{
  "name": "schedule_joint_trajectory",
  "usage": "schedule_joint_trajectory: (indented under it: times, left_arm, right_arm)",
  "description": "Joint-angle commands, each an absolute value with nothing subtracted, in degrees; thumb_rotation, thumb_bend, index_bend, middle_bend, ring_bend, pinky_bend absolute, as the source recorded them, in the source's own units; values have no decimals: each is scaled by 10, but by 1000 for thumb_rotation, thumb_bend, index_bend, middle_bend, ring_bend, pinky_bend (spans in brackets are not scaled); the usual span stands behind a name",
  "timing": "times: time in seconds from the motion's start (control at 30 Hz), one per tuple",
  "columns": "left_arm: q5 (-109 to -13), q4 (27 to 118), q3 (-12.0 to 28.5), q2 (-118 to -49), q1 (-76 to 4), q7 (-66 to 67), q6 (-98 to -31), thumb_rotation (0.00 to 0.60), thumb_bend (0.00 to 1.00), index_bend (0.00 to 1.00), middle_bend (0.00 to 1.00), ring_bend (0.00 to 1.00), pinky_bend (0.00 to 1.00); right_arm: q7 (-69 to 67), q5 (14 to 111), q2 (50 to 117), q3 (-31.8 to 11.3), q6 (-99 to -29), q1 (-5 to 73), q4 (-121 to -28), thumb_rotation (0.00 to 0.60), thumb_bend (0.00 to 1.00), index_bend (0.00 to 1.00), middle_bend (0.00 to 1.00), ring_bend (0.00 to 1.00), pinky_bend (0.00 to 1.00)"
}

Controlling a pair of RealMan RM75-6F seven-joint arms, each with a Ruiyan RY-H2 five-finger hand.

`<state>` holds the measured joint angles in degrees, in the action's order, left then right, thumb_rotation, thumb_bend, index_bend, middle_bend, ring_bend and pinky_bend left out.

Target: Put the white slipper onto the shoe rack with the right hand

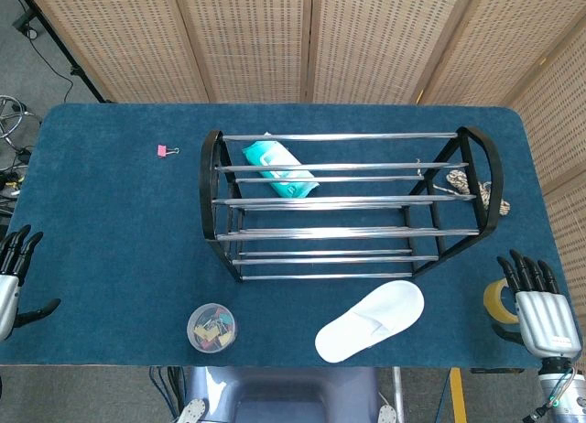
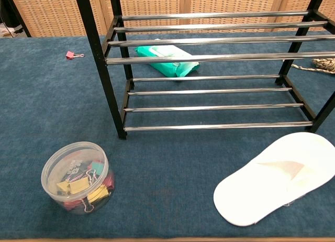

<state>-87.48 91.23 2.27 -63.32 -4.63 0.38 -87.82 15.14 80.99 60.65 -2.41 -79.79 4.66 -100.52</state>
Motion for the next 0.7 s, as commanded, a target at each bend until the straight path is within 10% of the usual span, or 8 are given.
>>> schedule_joint_trajectory:
  times: [0.03,0.7]
  left_arm:
    - [-874,912,24,-633,-46,4,-878,600,0,0,0,0,0]
    - [-856,914,32,-640,-50,23,-868,600,0,0,0,0,0]
  right_arm:
    - [157,806,606,-23,-795,47,-1008,600,0,0,0,0,0]
    - [128,866,593,19,-709,86,-994,600,0,242,125,55,123]
